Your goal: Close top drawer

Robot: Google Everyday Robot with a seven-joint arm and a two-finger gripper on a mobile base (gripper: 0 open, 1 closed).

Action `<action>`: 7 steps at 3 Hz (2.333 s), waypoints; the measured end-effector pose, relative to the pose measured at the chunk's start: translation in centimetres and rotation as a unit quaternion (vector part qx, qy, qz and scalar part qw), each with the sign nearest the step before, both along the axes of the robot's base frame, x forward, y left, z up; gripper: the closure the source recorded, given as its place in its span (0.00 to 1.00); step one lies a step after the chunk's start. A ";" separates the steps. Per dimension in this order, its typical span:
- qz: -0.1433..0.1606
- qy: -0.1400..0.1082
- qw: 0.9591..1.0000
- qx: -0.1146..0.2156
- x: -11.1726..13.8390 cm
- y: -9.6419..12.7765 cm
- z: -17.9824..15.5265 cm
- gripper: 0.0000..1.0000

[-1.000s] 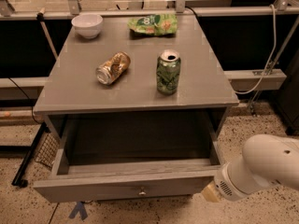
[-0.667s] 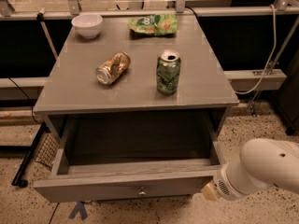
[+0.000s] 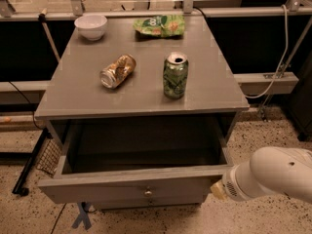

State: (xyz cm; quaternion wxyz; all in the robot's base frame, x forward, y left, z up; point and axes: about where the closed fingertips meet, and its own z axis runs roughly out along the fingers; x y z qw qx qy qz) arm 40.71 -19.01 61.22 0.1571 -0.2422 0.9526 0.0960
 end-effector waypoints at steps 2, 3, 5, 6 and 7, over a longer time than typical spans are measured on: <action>0.005 -0.058 0.998 0.010 3.4 -0.1 1.4 1.00; 0.005 -0.058 0.998 0.010 3.4 -0.1 1.4 1.00; -0.003 -0.115 0.993 0.024 6.2 -0.3 2.7 1.00; 0.001 -0.146 0.989 0.030 7.9 -0.3 3.4 1.00; 0.003 -0.165 0.985 0.041 9.5 -0.1 3.4 1.00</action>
Offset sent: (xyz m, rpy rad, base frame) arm 0.0549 -0.0035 0.0244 0.0403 -0.1881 0.0186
